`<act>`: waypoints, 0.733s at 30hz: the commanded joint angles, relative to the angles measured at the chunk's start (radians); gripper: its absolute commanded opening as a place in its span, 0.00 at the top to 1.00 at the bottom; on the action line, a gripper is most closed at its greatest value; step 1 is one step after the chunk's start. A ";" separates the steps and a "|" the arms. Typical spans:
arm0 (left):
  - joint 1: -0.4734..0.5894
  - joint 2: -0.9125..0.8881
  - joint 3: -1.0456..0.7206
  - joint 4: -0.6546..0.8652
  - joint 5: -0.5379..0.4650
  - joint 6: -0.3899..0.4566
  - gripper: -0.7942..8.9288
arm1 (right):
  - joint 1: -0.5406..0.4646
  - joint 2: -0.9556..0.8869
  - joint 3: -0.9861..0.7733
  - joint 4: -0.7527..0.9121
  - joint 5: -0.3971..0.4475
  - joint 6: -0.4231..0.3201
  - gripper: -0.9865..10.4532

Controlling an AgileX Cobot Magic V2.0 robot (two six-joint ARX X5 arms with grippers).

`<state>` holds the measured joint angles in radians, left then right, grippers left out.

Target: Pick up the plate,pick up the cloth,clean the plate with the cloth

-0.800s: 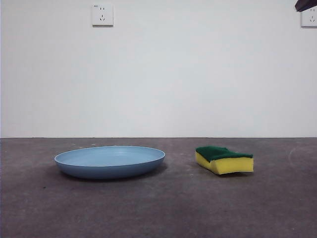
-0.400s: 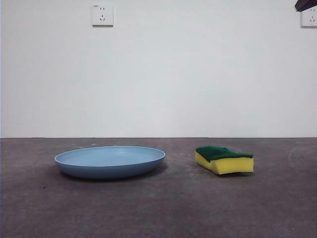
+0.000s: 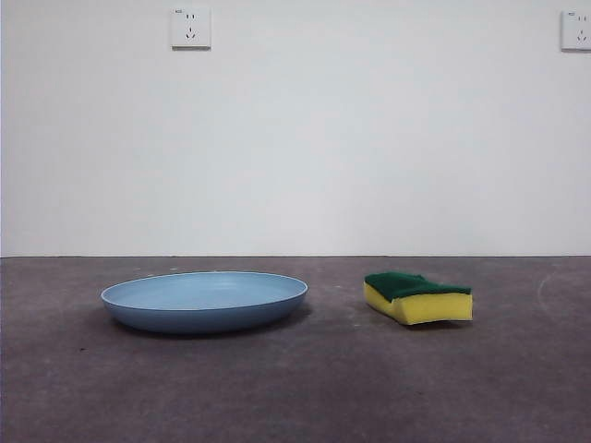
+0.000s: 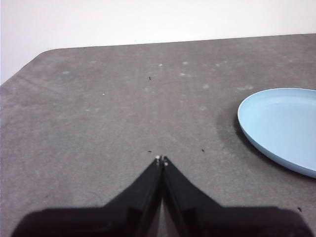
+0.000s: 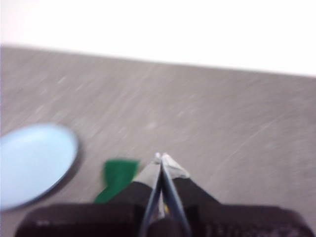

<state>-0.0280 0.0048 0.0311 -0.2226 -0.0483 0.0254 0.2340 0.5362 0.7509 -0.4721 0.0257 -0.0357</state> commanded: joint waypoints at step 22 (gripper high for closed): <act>0.003 -0.003 -0.013 0.001 0.002 -0.005 0.92 | -0.212 -0.474 -0.719 0.478 -0.130 0.081 0.91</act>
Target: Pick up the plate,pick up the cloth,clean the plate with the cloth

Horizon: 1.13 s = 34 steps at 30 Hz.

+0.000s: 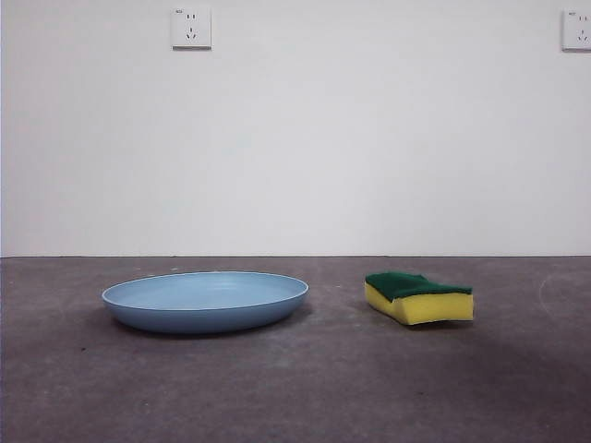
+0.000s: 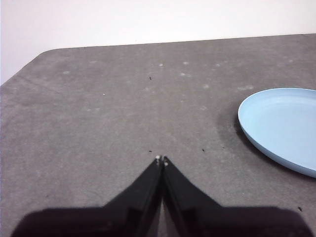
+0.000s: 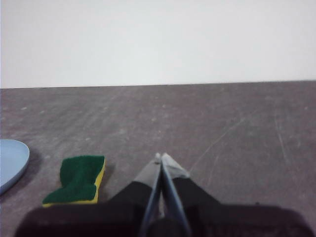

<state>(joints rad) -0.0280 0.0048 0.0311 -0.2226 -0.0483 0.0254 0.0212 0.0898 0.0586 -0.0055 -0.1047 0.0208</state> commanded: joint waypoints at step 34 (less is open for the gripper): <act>0.003 -0.003 -0.013 0.002 0.002 -0.005 0.92 | 0.000 -0.089 -0.053 -0.175 0.009 0.128 0.91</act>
